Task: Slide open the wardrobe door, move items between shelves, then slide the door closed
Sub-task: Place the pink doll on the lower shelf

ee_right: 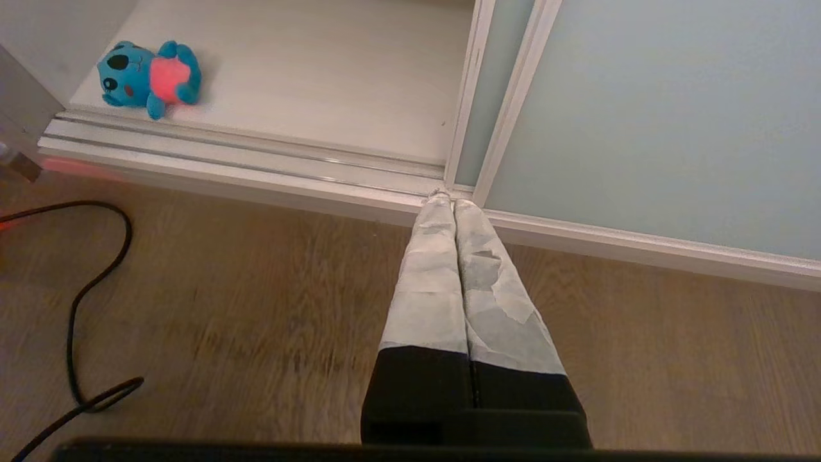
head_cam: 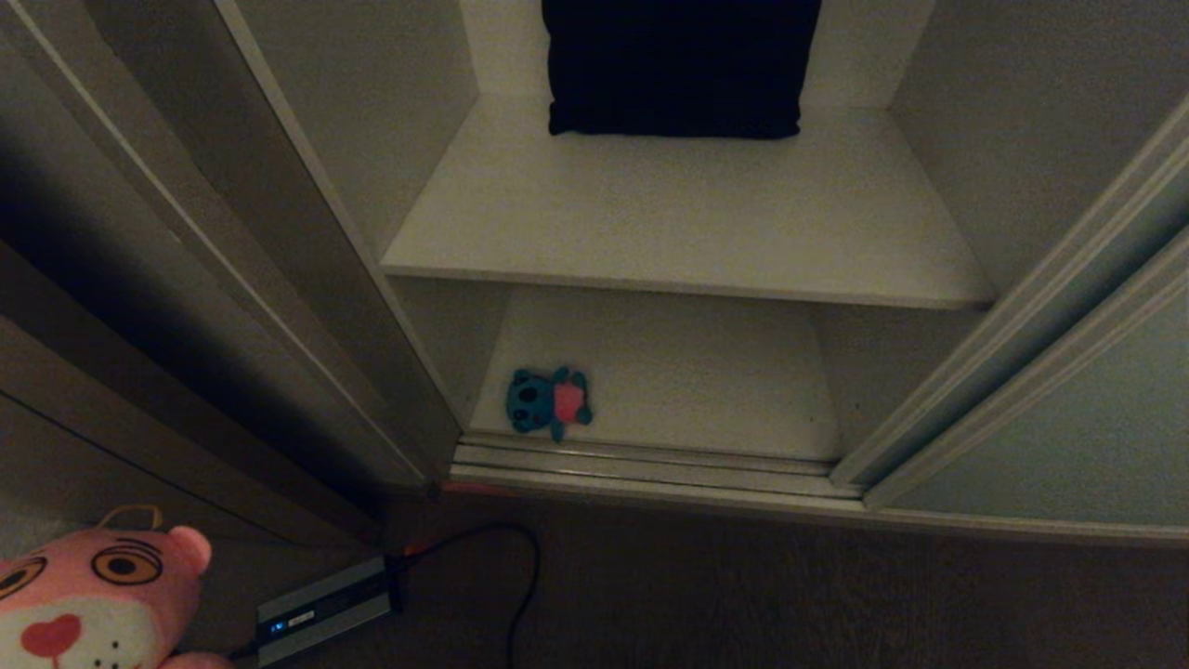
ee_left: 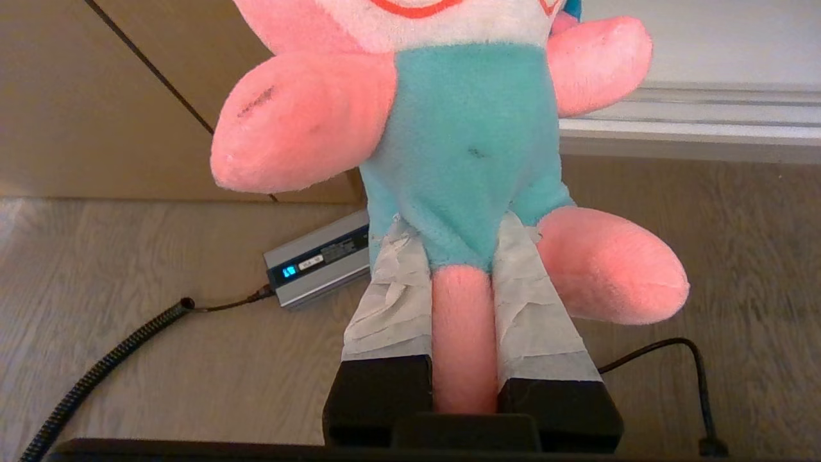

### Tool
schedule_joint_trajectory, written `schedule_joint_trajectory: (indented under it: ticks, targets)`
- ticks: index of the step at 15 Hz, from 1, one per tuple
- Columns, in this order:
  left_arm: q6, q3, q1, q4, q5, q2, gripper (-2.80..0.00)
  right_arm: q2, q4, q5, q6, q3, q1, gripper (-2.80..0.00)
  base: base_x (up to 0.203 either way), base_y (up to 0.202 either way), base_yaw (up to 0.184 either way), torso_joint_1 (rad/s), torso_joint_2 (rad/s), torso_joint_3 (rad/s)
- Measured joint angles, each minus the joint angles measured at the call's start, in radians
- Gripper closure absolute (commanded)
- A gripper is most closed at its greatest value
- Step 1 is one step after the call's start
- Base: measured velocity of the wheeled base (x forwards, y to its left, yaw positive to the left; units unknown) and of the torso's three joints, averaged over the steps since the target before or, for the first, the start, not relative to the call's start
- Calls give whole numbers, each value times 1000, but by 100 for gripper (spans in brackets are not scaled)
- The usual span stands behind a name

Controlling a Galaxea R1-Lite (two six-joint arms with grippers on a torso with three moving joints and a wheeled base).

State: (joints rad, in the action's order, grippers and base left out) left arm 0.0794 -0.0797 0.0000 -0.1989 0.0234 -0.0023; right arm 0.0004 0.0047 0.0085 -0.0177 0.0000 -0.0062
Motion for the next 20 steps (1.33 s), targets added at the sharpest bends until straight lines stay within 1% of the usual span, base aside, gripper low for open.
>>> schedule_joint_trajectory:
  ticks: [13,20]
  targets:
    - [-3,-2,0,-2,1,0,0,0,0,0,0,0,0,0,0,0,0,2,2,-189]
    - [-22,-1,0,-1,0,1,0,0,0,0,0,0,0,0,0,0,0,3,1,-196]
